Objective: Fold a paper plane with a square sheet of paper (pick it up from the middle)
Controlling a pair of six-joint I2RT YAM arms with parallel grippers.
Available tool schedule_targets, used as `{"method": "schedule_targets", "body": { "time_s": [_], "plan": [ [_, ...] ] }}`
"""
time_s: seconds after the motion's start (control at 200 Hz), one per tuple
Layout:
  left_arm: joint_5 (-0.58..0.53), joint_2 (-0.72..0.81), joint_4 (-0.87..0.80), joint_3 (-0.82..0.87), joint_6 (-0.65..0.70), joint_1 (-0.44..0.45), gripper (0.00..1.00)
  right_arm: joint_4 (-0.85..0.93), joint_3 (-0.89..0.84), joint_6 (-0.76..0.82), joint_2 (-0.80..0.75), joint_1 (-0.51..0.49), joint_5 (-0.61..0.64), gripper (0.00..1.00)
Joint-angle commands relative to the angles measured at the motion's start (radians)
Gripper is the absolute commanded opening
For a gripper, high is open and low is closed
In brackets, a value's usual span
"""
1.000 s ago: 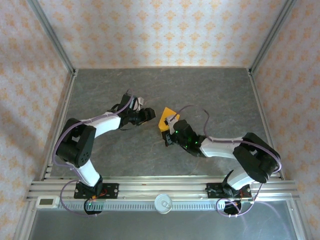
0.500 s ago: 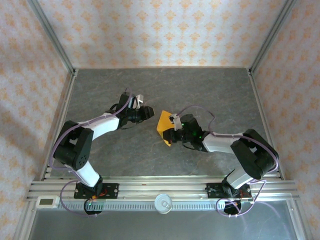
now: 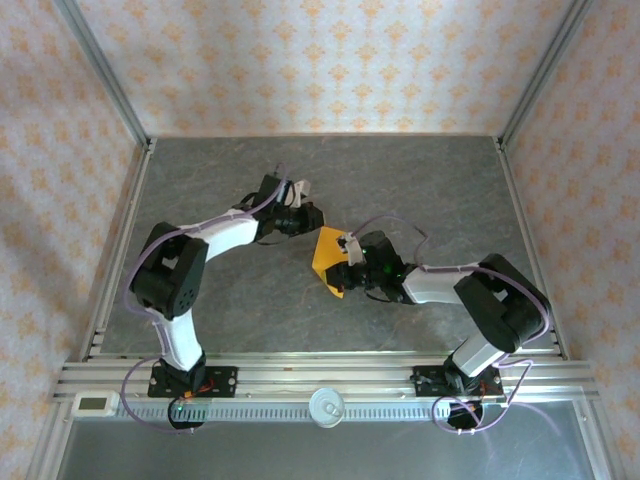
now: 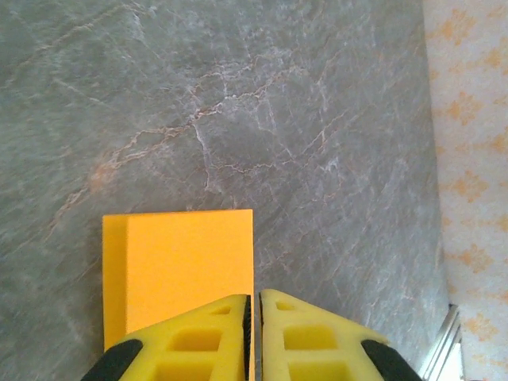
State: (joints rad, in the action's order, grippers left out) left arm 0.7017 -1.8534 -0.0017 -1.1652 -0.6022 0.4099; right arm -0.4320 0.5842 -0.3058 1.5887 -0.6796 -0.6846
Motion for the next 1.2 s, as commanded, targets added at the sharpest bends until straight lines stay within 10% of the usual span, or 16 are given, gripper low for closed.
{"method": "schedule_targets", "body": {
  "time_s": [0.0, 1.196],
  "plan": [
    [0.006, -0.053, -0.113, -0.088, 0.058, 0.030, 0.12, 0.009, -0.001, 0.012, 0.015, 0.005, 0.000, 0.00],
    [-0.159, -0.285, -0.281, -0.192, 0.168, 0.070, 0.07, 0.140, 0.097, 0.064, 0.071, 0.043, 0.142, 0.00]
  ]
}}
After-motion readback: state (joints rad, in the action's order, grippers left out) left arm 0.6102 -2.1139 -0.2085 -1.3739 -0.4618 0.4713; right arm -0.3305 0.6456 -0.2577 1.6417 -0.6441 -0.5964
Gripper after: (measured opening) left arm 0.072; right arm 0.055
